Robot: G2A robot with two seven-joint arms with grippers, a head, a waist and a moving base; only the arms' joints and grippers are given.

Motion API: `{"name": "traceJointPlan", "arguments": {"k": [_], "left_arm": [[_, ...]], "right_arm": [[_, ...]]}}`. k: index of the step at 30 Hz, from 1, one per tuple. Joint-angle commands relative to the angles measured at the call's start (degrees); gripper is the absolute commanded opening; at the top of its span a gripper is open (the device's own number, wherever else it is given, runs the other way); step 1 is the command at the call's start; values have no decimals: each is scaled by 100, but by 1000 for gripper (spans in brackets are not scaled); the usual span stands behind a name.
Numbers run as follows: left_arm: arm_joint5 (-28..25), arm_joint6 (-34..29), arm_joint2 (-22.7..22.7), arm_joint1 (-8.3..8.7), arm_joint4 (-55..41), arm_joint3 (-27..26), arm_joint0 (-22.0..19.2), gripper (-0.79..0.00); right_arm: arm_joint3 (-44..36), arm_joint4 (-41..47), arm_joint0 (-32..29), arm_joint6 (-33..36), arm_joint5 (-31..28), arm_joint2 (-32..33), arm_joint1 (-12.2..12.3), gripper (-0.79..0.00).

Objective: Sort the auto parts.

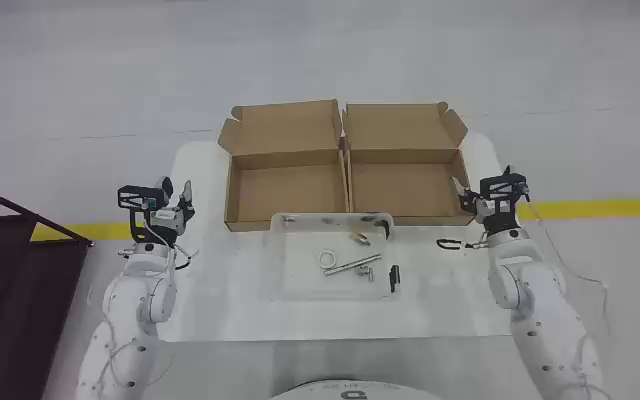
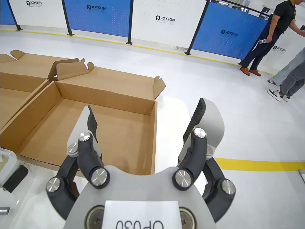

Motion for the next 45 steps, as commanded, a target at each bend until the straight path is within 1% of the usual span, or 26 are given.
{"name": "traceJointPlan", "arguments": {"k": [1,8,9,13,17,21,23,31,33,37,39,42,44,45], "left_arm": [[0,0,0,0,0,0,0,-512],[0,0,0,0,0,0,0,-516],[0,0,0,0,0,0,0,0],[0,0,0,0,0,0,0,0],[0,0,0,0,0,0,0,0],[0,0,0,0,0,0,0,0],[0,0,0,0,0,0,0,0],[0,0,0,0,0,0,0,0],[0,0,0,0,0,0,0,0],[0,0,0,0,0,0,0,0],[0,0,0,0,0,0,0,0],[0,0,0,0,0,0,0,0],[0,0,0,0,0,0,0,0],[0,0,0,0,0,0,0,0]], "right_arm": [[0,0,0,0,0,0,0,-50],[0,0,0,0,0,0,0,-50],[-4,-1,2,3,-20,-11,-1,0],[-11,-102,66,-88,-394,-227,-8,0],[-42,-280,71,-336,-1035,-451,3,0],[-46,-571,-12,-724,-1580,-523,34,0],[-44,-648,-81,-901,-1616,-438,47,0],[-49,-615,-81,-906,-1661,-456,46,0],[-70,-356,-57,-951,-2137,-503,55,0],[-218,-29,-83,-1029,-3571,-352,141,0],[-249,128,-69,-956,-4277,-263,189,0],[-234,281,50,-425,-5205,-208,265,0],[-222,408,177,55,-5507,-272,295,0],[-226,486,240,251,-5519,-312,301,0]]}}
